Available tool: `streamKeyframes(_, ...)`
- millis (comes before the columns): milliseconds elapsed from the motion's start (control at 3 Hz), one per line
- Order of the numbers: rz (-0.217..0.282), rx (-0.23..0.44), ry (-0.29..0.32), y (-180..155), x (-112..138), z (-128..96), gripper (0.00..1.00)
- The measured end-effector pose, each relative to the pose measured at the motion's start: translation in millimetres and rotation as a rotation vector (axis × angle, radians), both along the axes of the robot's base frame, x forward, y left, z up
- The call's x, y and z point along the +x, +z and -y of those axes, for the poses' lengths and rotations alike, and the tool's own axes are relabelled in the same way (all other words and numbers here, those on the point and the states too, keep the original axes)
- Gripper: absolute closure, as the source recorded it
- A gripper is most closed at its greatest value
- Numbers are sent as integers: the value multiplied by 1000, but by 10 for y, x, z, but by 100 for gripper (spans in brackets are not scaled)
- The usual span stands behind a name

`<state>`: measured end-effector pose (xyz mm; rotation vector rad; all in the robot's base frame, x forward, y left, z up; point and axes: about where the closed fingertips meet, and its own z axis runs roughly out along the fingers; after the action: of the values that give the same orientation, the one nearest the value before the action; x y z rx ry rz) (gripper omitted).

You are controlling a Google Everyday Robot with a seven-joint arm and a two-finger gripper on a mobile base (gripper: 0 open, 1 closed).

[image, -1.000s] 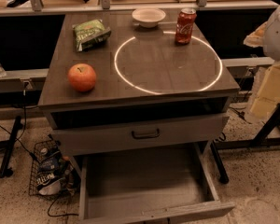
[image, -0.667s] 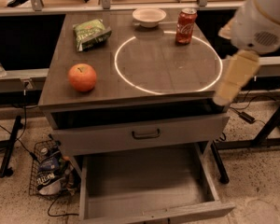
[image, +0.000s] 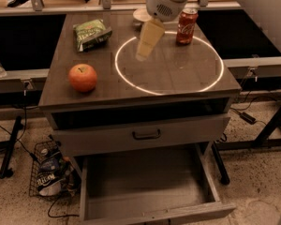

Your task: Place green jalapeno chip bag into middle drawer

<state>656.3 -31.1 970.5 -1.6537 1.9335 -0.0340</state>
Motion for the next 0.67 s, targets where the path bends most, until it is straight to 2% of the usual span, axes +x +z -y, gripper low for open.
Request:
streamKeyframes(333,-1,-1,-2,-6,-6,13,0)
streamKeyframes(667,4,52,-14,-63,87,-44,0)
